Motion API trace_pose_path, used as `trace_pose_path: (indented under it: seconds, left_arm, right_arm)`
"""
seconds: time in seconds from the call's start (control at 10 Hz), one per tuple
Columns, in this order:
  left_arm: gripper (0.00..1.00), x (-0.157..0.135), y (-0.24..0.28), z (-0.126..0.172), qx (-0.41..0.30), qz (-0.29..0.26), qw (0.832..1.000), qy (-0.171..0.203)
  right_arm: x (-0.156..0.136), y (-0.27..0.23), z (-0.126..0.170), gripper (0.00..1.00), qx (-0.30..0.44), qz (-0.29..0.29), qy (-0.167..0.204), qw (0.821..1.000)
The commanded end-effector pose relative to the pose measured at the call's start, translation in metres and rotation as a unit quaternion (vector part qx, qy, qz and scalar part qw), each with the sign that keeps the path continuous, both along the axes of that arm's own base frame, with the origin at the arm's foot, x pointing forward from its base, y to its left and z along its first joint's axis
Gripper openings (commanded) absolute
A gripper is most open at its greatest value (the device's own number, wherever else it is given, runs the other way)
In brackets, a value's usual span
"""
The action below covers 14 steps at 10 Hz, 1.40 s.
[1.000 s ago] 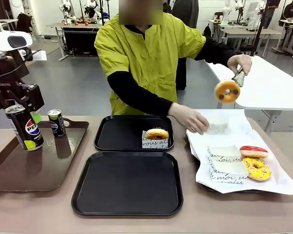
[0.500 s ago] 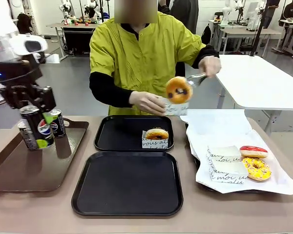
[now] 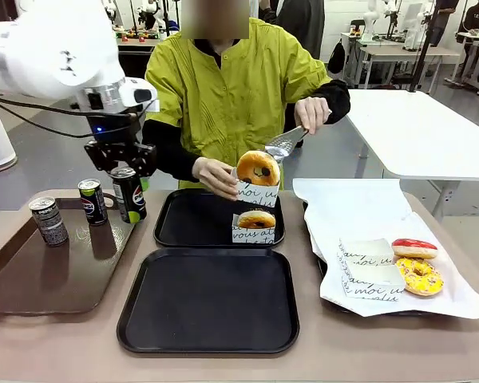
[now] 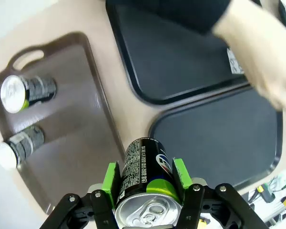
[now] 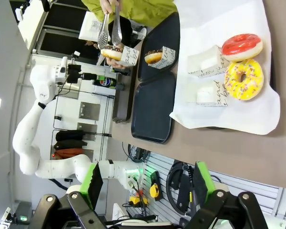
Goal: Set up donuts and drinks on trays.
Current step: Pick up one Pepsi coke and place it on the Flat Tray.
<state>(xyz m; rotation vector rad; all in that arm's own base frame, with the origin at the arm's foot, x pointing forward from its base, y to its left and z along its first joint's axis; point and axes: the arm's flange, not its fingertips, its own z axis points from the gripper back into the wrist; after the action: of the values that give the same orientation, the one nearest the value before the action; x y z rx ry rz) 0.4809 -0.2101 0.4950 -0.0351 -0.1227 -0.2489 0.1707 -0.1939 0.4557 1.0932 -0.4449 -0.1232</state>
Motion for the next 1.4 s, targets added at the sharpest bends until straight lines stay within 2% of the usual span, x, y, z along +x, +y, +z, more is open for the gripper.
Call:
trace_pose_path:
  seconds: [0.0, 0.1, 0.2, 0.3, 0.4, 0.5, 0.7, 0.8, 0.9, 1.3]
  left_arm:
    - [0.56, -0.003, 0.004, 0.009, -0.001, 0.002, 1.0, -0.008]
    - [0.56, -0.018, 0.017, 0.02, -0.013, -0.002, 1.0, 0.002]
    - [0.56, -0.059, 0.035, 0.039, -0.002, -0.031, 0.999, 0.035]
    - [0.56, -0.116, 0.059, 0.065, 0.0, -0.088, 0.994, 0.068]
    - [0.56, -0.165, 0.072, 0.085, 0.007, -0.114, 0.993, 0.038]
    - [0.56, -0.181, 0.072, 0.089, 0.018, -0.115, 0.993, 0.028]
    - [0.56, -0.166, 0.066, 0.088, 0.029, -0.103, 0.994, 0.04]
    - [0.56, -0.172, 0.065, 0.082, 0.028, -0.085, 0.995, 0.036]
    - [0.56, -0.196, 0.073, 0.099, 0.02, -0.109, 0.993, 0.044]
    - [0.56, -0.196, 0.073, 0.099, 0.02, -0.109, 0.993, 0.044]
  right_arm:
    - [0.0, 0.0, 0.0, 1.0, 0.003, 0.003, -0.006, 1.0]
    - [0.0, 0.0, 0.0, 1.0, 0.003, 0.003, -0.006, 1.0]
    - [0.0, 0.0, 0.0, 1.0, 0.003, 0.003, -0.006, 1.0]
    - [0.0, 0.0, 0.0, 1.0, 0.003, 0.003, -0.006, 1.0]
    - [0.0, 0.0, 0.0, 1.0, 0.003, 0.003, -0.006, 1.0]
    - [0.0, 0.0, 0.0, 1.0, 0.003, 0.003, -0.006, 1.0]
    - [0.0, 0.0, 0.0, 1.0, 0.003, 0.003, -0.006, 1.0]
    - [0.0, 0.0, 0.0, 1.0, 0.003, 0.003, -0.006, 1.0]
    - [0.0, 0.0, 0.0, 1.0, 0.003, 0.003, -0.006, 1.0]
    - [0.0, 0.0, 0.0, 1.0, 0.003, 0.003, -0.006, 1.0]
